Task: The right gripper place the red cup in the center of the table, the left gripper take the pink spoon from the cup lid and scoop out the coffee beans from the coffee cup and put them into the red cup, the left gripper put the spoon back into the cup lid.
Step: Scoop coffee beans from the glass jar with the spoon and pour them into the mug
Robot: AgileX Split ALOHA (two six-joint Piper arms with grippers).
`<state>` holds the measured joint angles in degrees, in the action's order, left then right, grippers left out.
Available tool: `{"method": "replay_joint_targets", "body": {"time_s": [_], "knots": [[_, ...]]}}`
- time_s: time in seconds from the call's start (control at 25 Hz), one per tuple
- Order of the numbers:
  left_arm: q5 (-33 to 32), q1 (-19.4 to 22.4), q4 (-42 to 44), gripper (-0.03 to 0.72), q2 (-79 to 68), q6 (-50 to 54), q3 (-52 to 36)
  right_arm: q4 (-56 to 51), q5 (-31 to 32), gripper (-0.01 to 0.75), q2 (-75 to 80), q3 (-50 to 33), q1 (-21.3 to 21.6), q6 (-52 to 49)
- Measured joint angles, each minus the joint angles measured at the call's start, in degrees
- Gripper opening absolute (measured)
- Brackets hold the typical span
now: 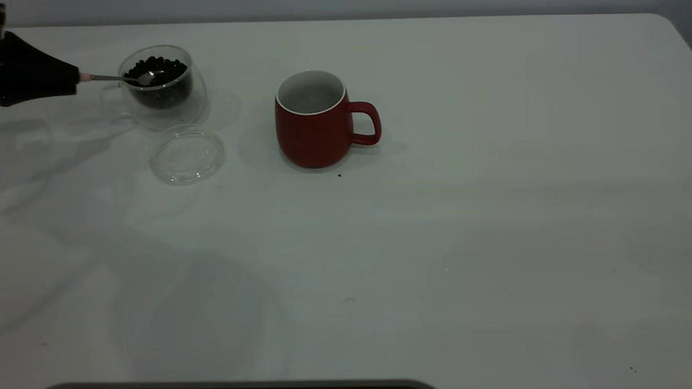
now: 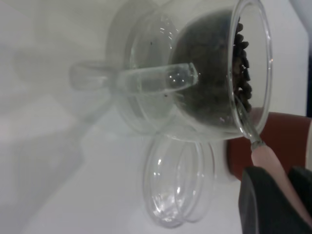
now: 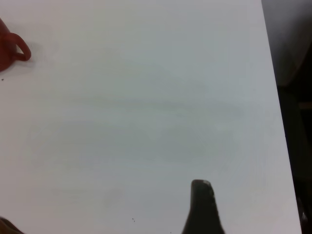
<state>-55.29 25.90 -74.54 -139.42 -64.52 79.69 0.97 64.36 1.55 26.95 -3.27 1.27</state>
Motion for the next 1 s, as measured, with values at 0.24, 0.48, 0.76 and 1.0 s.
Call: {"method": "replay_joint_targets", "body": {"time_s": [0.24, 0.48, 0.76, 1.0], "knots": [[-5.2, 0.8, -2.9, 0.114, -2.8, 1.3, 0.1, 0.0, 0.0, 0.591, 0.0, 0.0, 0.0, 0.0], [-9.4, 1.8, -5.8, 0.114, -5.0, 0.5, 0.1, 0.0, 0.0, 0.591, 0.0, 0.0, 0.0, 0.0], [-9.8, 3.9, -6.1, 0.114, -5.0, 0.4, 0.1, 0.0, 0.0, 0.591, 0.0, 0.0, 0.0, 0.0], [-9.8, 4.1, -5.4, 0.114, -5.0, 1.4, 0.1, 0.0, 0.0, 0.591, 0.0, 0.0, 0.0, 0.0]]}}
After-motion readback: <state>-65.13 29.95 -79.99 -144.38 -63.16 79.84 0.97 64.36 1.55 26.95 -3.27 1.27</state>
